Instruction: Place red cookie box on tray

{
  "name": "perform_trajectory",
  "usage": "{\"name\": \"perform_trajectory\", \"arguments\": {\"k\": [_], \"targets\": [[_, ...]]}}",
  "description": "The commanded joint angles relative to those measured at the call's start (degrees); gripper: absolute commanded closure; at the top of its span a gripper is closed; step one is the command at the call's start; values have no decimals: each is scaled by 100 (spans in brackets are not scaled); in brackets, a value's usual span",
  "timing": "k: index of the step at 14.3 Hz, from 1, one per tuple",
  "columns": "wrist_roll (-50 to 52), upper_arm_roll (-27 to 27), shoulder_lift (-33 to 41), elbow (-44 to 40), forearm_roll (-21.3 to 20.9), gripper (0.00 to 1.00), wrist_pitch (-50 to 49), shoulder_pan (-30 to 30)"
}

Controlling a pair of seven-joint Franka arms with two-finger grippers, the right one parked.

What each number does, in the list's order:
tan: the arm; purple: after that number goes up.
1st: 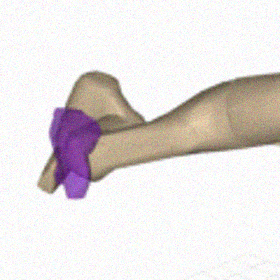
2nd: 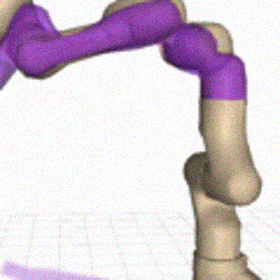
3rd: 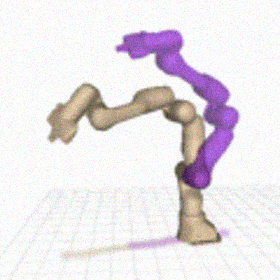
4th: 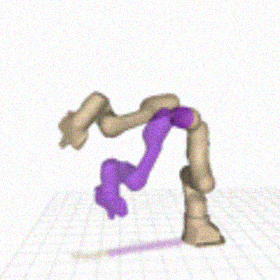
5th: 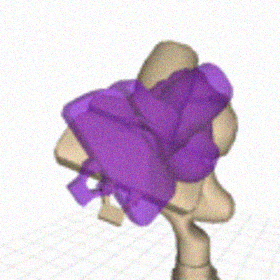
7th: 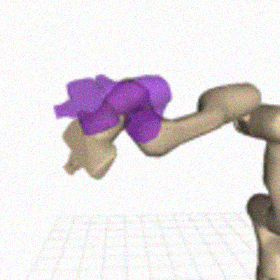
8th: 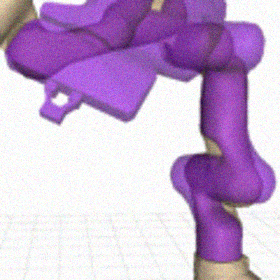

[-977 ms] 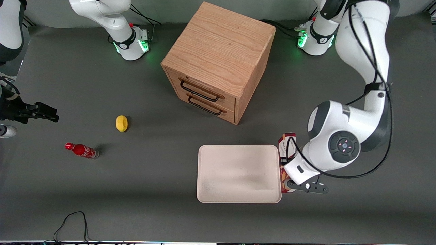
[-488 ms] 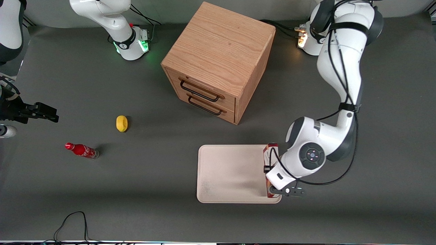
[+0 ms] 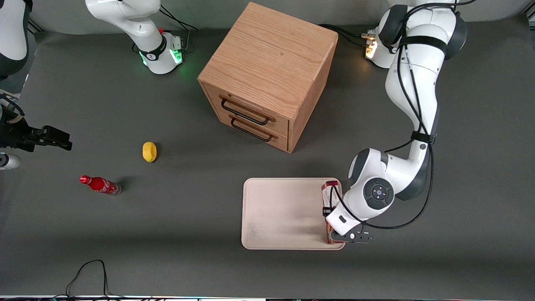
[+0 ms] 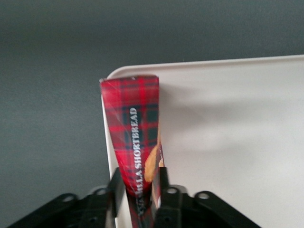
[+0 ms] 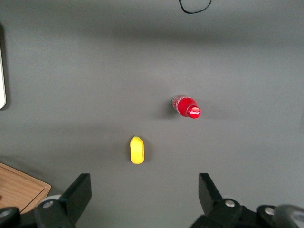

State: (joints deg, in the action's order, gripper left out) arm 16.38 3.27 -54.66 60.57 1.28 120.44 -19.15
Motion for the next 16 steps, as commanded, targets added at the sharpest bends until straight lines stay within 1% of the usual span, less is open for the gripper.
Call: {"name": "perform_trajectory", "arguments": {"k": [1, 3, 6, 7, 10, 14, 16], "targets": [[58, -54, 525, 472, -5, 0, 84, -10], [76, -45, 964, 762, 13, 0, 23, 25], [58, -45, 2201, 1955, 4, 0, -38, 332], [41, -45, 2571, 2237, 4, 0, -160, 481], [23, -45, 3389, 2634, 4, 0, -1274, 850], [-82, -45, 4909, 3723, -5, 0, -2058, 1448], [-318, -37, 5438, 3962, -22, 0, -2479, 1590]]}}
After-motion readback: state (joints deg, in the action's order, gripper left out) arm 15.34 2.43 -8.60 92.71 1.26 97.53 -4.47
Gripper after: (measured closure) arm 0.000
